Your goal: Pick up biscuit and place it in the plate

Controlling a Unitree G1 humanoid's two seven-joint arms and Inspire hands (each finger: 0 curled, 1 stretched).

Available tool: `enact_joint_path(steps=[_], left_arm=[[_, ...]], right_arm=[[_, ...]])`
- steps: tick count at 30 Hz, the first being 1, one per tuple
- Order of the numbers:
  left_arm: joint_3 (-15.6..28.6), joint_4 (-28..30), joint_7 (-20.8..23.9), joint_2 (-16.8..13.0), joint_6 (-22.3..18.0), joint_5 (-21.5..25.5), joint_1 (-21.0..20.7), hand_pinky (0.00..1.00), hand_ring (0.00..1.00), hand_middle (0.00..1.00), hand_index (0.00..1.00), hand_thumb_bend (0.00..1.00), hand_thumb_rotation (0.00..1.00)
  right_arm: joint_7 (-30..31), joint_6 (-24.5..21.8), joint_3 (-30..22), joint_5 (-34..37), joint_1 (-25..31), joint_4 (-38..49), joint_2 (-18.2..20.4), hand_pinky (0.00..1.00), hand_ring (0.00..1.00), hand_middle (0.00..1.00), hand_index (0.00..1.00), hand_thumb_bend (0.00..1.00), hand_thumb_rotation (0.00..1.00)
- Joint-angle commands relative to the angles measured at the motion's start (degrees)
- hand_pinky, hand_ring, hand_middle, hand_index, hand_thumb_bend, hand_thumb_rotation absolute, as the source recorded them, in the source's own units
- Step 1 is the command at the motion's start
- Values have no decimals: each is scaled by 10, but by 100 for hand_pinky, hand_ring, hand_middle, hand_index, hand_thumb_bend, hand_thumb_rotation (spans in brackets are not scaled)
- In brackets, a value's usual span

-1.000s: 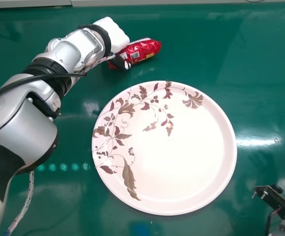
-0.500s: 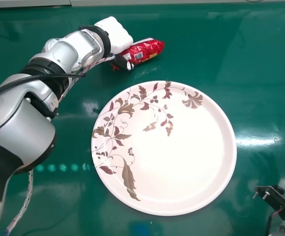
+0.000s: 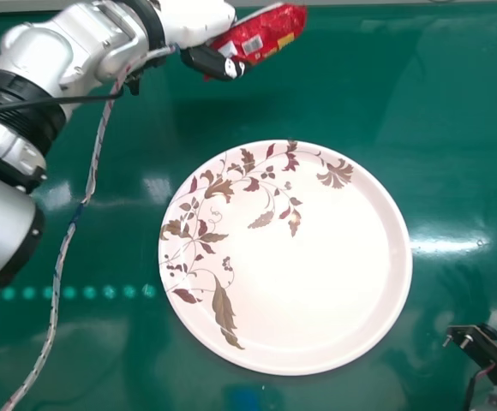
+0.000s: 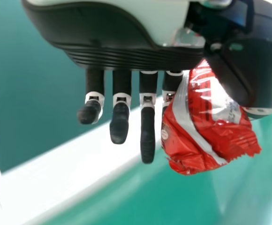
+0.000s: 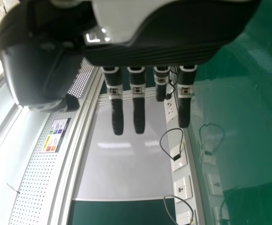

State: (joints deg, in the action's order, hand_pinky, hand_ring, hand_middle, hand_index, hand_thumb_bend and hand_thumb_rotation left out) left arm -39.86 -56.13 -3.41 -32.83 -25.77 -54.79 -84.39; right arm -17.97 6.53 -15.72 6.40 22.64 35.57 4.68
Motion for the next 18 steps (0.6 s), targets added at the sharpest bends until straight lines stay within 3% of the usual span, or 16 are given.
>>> enact_joint_path(steps=[1, 10, 13, 15, 18], left_arm=[[28, 51, -7, -28, -8, 19, 18, 4, 11, 41, 48, 51, 0], [115, 229, -58, -102, -55, 80, 100, 3, 9, 42, 48, 51, 0], [137, 305, -92, -118, -51, 88, 138, 3, 9, 42, 48, 51, 0], [148, 346, -111, -127, -52, 92, 161, 7, 14, 41, 49, 50, 0], [162, 385, -105, -133, -68, 91, 196, 7, 14, 40, 48, 50, 0]], right_arm=[[3, -1, -7, 7, 0, -1, 12, 69, 76, 77, 73, 55, 14], [3, -18, -12, 6, -14, -1, 8, 68, 76, 76, 72, 57, 16], [4, -21, -12, 7, -16, -1, 8, 67, 75, 76, 72, 57, 15], [6, -20, -12, 6, -16, -2, 8, 67, 75, 76, 72, 56, 15], [7, -20, -13, 5, -14, -1, 9, 68, 76, 76, 72, 56, 14]])
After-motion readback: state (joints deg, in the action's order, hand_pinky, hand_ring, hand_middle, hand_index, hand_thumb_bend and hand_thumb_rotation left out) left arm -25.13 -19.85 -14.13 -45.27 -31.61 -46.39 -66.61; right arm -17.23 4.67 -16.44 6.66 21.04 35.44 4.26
